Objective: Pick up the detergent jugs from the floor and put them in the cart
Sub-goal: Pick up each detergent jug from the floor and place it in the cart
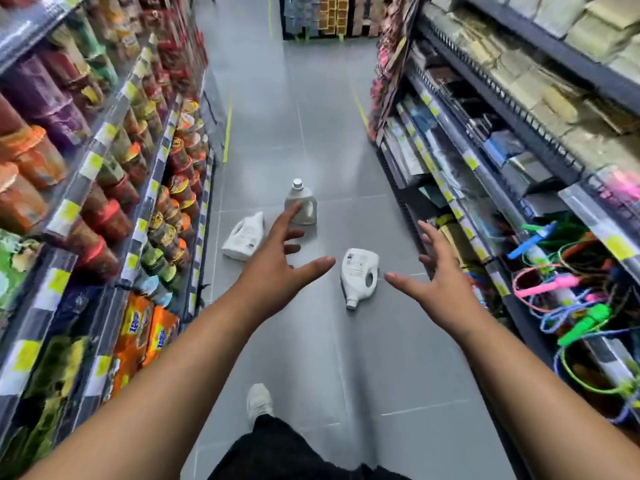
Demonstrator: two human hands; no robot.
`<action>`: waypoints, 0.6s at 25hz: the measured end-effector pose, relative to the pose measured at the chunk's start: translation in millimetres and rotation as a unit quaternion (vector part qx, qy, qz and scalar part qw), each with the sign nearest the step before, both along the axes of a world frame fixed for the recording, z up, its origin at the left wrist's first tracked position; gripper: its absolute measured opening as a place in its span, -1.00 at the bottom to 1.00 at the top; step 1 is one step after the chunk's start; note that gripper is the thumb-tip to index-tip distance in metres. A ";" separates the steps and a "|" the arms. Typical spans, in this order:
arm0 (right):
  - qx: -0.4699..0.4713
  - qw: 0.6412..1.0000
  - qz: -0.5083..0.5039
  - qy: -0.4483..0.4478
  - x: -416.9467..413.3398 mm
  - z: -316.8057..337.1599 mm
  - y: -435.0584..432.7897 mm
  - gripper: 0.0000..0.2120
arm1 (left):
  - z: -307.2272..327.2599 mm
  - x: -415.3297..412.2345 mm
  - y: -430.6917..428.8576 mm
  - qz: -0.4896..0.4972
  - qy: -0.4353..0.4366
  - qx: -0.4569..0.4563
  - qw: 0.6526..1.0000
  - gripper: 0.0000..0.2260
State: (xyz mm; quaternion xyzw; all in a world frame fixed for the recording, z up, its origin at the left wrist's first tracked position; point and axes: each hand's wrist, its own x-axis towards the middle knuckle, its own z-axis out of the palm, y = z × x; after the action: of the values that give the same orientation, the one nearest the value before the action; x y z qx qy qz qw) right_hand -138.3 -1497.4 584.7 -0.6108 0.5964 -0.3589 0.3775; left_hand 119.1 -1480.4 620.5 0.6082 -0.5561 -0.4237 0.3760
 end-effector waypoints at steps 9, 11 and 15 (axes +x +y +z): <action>-0.018 0.982 -0.187 -0.015 43.5 9.0 -140.2 -0.15 | 20.8 40.4 -235.2 -0.173 -0.023 -0.004 0.985 -0.23; -0.004 0.975 -0.223 -0.003 38.8 1.2 -164.7 -0.15 | 12.8 27.3 -275.3 -0.208 -0.033 0.004 0.977 -0.23; 0.010 0.966 -0.259 -0.016 18.5 -19.8 -221.5 -0.18 | -8.4 -3.7 -349.6 -0.257 -0.036 0.008 0.966 -0.24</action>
State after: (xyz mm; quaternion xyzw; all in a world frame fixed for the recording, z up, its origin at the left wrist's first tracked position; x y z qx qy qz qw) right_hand -119.8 -1718.8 564.8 -0.4257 0.7320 -0.4479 0.2868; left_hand 115.4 -1830.0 612.1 0.4625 -0.7037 -0.4884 0.2287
